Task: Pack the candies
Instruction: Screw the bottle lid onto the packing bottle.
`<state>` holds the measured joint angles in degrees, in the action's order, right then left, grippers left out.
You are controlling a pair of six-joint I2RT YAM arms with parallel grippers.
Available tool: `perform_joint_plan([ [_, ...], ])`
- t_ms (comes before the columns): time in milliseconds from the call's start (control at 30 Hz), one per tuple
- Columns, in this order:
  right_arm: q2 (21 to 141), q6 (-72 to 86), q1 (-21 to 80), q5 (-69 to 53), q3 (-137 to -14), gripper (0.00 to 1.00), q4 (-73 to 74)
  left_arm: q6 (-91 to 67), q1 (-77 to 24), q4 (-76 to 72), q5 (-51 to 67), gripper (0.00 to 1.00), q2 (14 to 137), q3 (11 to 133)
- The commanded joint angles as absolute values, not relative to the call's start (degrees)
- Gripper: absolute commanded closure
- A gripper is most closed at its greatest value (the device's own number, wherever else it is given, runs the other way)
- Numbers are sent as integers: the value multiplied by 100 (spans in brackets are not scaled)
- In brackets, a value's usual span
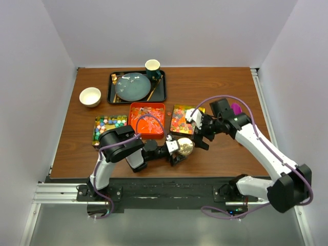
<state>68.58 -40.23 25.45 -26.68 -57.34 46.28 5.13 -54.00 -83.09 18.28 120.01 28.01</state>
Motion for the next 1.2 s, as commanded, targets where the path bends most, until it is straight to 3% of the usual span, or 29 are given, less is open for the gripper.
perform_joint_plan([
  [0,7724,-5936,2584,-3462,-6134,1,5220,554,-5361,-7348,1819,100,12234,2672],
  [233,8982,-8313,2979,-3349,-6812,1,6074,571,-5353,-7321,1846,100,12261,2681],
  [500,9579,-8613,3067,-3489,-7163,1,6073,554,-5361,-7277,1837,100,12296,2733],
  [933,9606,-9026,3278,-3401,-6908,1,5835,642,-5353,-7154,1705,100,12278,2777],
  [1167,9563,-9079,3340,-3287,-6707,9,5950,668,-5353,-7137,1679,100,12287,2777],
])
